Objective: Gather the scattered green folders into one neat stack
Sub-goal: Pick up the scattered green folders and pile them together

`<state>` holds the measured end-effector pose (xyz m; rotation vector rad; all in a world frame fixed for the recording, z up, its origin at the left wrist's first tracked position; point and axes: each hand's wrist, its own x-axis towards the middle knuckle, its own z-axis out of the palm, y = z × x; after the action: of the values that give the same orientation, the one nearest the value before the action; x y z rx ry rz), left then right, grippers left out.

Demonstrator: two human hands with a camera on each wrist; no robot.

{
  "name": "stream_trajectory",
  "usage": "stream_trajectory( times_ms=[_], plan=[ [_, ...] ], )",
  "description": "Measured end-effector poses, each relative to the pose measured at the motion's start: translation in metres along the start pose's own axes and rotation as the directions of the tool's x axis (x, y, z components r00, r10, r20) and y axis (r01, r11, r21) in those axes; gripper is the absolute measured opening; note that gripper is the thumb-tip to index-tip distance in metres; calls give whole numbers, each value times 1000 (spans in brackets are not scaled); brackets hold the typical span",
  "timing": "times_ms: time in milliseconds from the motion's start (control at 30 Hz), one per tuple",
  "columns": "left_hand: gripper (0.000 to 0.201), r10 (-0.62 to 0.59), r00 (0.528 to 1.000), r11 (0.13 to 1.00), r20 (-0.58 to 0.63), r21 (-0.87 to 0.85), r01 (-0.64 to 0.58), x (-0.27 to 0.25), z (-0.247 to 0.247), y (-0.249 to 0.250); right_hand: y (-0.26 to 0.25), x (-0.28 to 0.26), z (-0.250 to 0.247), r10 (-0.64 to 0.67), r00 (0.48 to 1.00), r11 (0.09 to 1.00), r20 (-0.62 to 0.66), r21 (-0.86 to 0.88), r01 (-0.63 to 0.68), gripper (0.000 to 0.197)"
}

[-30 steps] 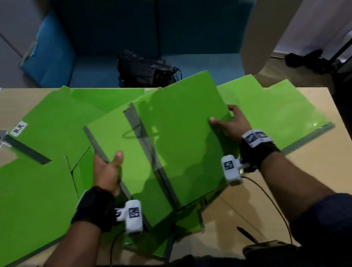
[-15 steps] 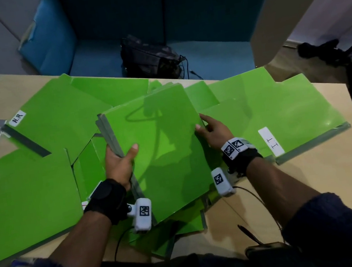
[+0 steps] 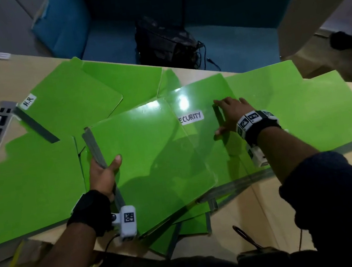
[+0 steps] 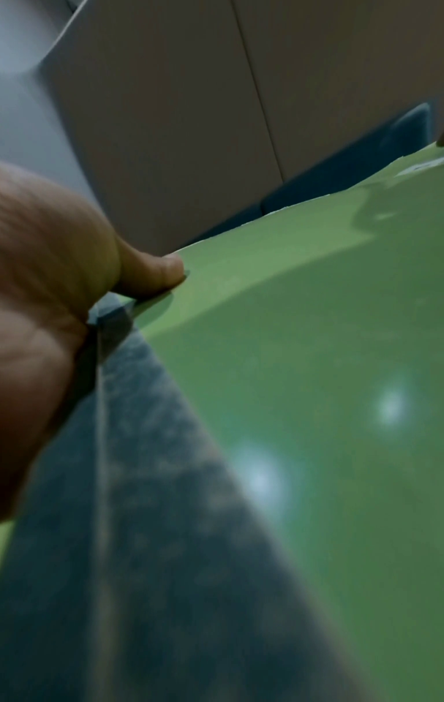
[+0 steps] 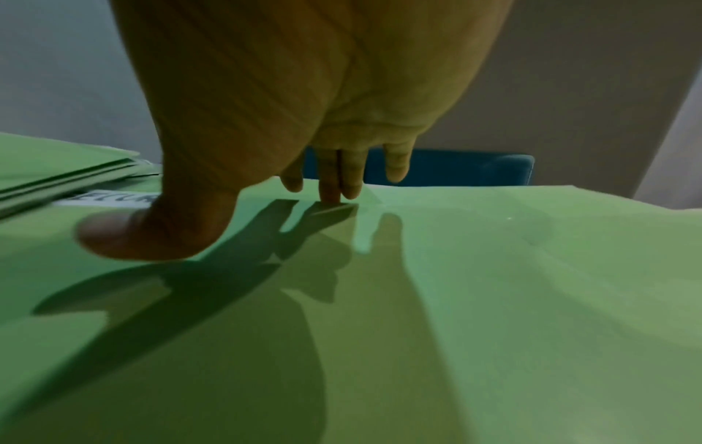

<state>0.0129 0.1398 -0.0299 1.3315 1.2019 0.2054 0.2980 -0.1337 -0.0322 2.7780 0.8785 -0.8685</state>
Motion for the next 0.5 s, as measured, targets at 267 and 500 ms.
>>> stream_trajectory(
  times_ms=[267, 500],
  plan=[
    [70, 31, 999, 999, 20, -32, -30, -4, 1, 5, 20, -25, -15, -105, 962, 988, -253, 83, 130, 57],
    [65, 55, 996, 994, 77, -95, -47, -8, 51, 20, 129, -73, -42, 130, 962, 990, -242, 85, -113, 53]
  ],
)
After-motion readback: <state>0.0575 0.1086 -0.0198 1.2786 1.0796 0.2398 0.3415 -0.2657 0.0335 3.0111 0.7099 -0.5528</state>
